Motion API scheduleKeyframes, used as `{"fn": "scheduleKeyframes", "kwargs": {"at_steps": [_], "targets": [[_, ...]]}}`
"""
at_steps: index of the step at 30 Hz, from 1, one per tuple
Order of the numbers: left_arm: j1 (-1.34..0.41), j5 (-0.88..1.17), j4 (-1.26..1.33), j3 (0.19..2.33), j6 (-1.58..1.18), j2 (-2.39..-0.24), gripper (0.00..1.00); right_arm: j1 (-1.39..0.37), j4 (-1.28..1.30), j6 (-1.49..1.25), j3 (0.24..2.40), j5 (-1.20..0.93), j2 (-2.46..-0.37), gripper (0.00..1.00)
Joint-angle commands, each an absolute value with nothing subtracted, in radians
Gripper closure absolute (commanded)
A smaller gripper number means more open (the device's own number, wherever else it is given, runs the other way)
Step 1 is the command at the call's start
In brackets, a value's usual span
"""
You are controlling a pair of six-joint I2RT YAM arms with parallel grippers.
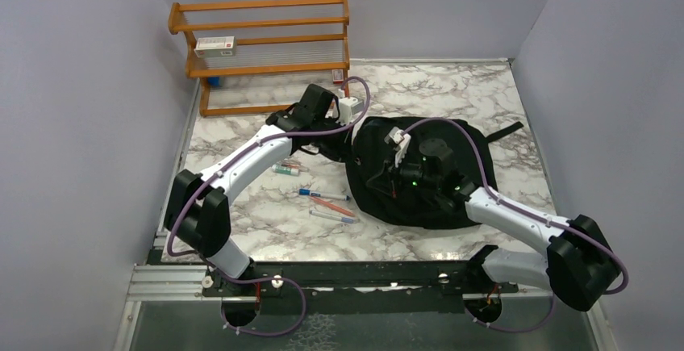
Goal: Pack the student bag
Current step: Zip the student bag at the center of the board.
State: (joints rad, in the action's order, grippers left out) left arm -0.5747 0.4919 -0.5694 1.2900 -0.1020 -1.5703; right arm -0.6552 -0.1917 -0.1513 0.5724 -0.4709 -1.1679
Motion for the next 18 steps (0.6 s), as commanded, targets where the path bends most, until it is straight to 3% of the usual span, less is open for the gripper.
{"fn": "scheduleKeyframes", "kwargs": {"at_steps": [1,8,14,18], "targets": [[-0.512,0.387,-0.483,1.381,-0.048,-1.582,1.0,-0.664,0.047,-0.095,0.575,-0.623,-1.203,0.99],[-0.505,0.339,-0.498,1.45,-0.036,-1.615,1.0,-0.664,0.105,-0.061,0.59,-0.647,-1.205,0.99],[-0.529,0.441,-0.515,1.476,-0.005,-1.62,1.0,-0.665,0.043,-0.141,0.569,-0.575,-1.162,1.0],[-0.541,0.337,-0.53,1.444,0.018,-1.612,1.0,-0.664,-0.017,-0.169,0.569,-0.586,-1.145,0.99]]}}
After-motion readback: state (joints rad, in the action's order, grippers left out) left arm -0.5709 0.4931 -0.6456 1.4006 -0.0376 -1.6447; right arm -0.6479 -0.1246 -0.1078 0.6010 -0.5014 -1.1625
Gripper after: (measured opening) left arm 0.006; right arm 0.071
